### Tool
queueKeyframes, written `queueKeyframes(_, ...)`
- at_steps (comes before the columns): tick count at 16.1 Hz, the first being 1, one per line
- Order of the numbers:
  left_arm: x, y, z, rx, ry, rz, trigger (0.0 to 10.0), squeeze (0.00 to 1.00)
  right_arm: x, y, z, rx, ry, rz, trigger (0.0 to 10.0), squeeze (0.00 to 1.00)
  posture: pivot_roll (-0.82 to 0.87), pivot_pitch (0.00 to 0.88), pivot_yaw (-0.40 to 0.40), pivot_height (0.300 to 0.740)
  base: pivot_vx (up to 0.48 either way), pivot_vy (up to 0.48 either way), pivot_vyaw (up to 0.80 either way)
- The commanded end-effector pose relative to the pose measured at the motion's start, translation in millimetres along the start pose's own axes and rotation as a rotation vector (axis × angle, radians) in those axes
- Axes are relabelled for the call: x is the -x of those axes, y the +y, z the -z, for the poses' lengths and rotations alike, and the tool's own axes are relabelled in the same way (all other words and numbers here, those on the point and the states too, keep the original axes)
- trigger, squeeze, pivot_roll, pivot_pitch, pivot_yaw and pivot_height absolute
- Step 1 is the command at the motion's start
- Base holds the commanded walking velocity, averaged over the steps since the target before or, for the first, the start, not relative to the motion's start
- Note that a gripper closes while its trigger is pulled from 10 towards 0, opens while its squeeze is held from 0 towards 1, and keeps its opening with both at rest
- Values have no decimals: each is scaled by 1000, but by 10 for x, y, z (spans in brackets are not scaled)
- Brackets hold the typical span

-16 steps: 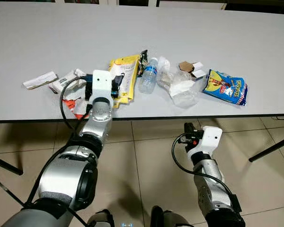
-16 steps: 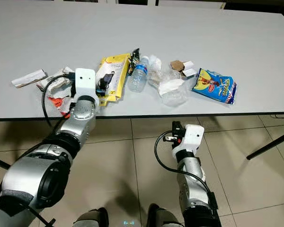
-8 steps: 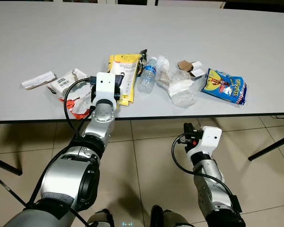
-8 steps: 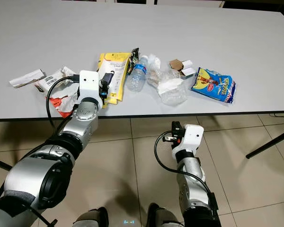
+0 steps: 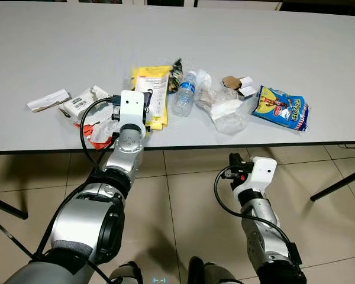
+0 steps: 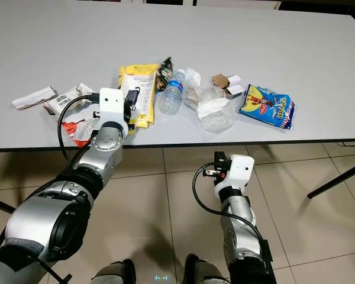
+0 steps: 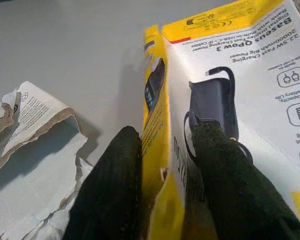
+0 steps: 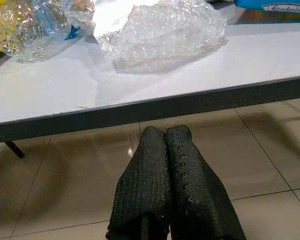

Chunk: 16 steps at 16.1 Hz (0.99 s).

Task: Picking trash to rubbish bin

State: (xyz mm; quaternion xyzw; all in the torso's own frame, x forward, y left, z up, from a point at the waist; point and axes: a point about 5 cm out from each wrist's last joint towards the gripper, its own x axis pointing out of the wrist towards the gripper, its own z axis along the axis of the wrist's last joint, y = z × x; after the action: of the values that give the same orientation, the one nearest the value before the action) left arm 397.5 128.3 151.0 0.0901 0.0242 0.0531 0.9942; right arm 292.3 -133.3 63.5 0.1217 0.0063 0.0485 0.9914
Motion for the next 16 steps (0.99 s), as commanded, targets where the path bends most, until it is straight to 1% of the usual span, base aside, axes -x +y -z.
queueKeyframes(1,-12,-52,-70,-4,-18,21,0,0,5,-30,13,-9,11,15,10000,0,-85,177,-65,740,0,0,0)
queueKeyframes(6,-10,-68,-88,-6,-34,33,0,0,-2,-21,11,-12,9,17,10000,0,-86,176,-61,740,0,0,0)
queueKeyframes(8,-14,-88,-163,15,-78,45,0,0,-6,-17,14,-12,10,16,10000,0,-84,172,-60,740,0,0,0)
queueKeyframes(9,-22,-98,-277,47,-139,50,0,0,-15,-16,15,-13,11,15,10000,0,-79,166,-61,740,0,0,0)
queueKeyframes(10,-28,-95,-343,58,-172,44,0,0,-21,-14,15,-13,12,15,10000,0,-78,166,-61,740,0,0,0)
queueKeyframes(12,-46,-38,-611,106,-297,14,0,0,-67,-2,-7,-14,6,11,10000,0,-73,150,-57,740,0,0,0)
queueKeyframes(14,-42,-8,-677,103,-341,8,0,0,-92,-5,-24,-14,1,12,10000,0,-68,141,-56,740,0,0,0)
queueKeyframes(15,-31,5,-697,105,-368,13,10000,0,-106,-6,-31,-14,-1,11,10000,0,-65,136,-56,740,0,0,0)
queueKeyframes(16,-14,17,-687,84,-392,23,10000,0,-125,2,-40,-15,-5,8,10000,0,-59,127,-56,740,0,0,0)
